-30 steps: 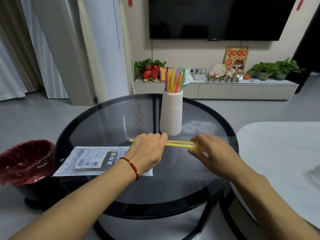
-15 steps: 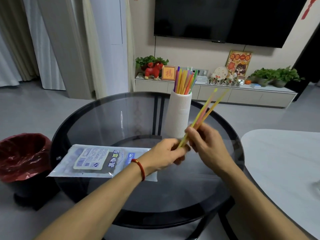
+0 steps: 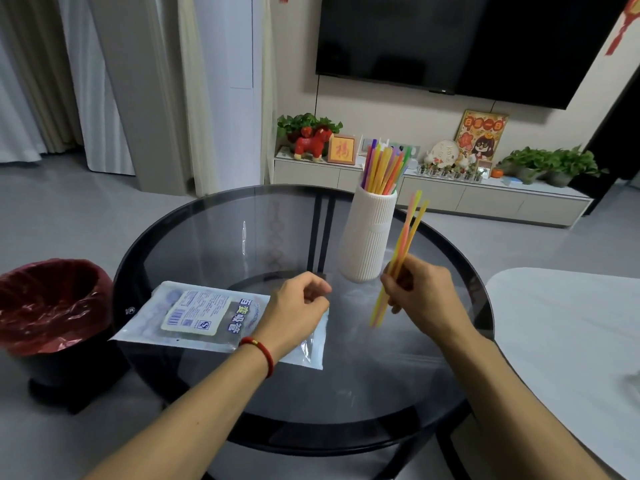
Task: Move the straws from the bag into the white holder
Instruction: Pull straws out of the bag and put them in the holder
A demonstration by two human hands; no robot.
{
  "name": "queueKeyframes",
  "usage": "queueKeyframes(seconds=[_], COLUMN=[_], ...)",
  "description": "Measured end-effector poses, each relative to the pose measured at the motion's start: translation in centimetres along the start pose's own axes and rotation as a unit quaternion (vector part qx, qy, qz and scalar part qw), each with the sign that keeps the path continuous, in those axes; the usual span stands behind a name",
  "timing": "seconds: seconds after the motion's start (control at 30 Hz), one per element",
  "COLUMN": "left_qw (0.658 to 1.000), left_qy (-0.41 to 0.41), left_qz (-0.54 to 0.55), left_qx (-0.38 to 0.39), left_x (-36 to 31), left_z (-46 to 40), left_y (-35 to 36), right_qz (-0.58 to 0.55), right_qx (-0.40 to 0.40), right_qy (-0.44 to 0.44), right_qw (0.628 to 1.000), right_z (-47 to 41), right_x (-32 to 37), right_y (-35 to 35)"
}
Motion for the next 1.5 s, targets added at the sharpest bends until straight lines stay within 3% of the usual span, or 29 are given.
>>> queueKeyframes(seconds=[0.3,0.43,0.53,0.6,0.7,0.83,1.07,1.23,1.4,1.5], left_qw=[1.0,0.999,0.998,0.997,0.997,0.997,0.996,0.997,0.997,0.997], left_qy=[0.014,0.035,0.044,0.044,0.031,0.002,-0.026,-0.033,-0.037,-0.035], left_qz=[-0.004,0.019,0.035,0.038,0.033,0.013,0.011,0.009,0.014,0.021], left_qx=[0.011,-0.018,-0.032,-0.045,-0.067,-0.082,-0.08,-0.068,-0.068,-0.069], left_x=[-0.9,-1.8,-2.3,-2.3,-2.2,-1.9,-1.6,-1.6,-1.5,-1.4], left_z=[0.9,0.6,0.4,0.1,-0.2,-0.6,-0.6,-0.6,-0.6,-0.7], left_y=[0.7,-0.2,-1.1,-1.8,-2.6,-3.0,-3.1,-2.9,-3.0,-3.1], right_qz=[0.002,-0.132,-0.287,-0.321,-0.214,-0.067,0.06,0.062,0.033,0.058], right_qx=[0.052,-0.063,-0.154,-0.198,-0.24,-0.205,-0.098,-0.06,-0.164,-0.253], right_qy=[0.037,0.08,0.127,0.134,0.115,0.084,0.082,0.114,0.118,0.074], right_qw=[0.998,0.986,0.937,0.917,0.94,0.973,0.99,0.99,0.979,0.963], right_z=[1.2,-0.2,-3.8,-6.4,-9.3,-12.3,-14.4,-14.4,-13.8,-13.5], right_x=[-0.5,-0.6,-0.9,-0.4,1.0,2.9,4.2,4.2,5.0,6.3], right_y=[1.1,-2.6,-6.1,-8.4,-11.4,-11.3,-7.6,-6.2,-9.1,-11.5])
Point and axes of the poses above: each hand's wrist, its own z-axis away from the middle knuckle, its own y-axis out of the palm, x = y × z, the point moved 10 cm from there along -z, towards the middle knuckle, and after that the axes turned 12 degrees about z, right-handed, at the moved point
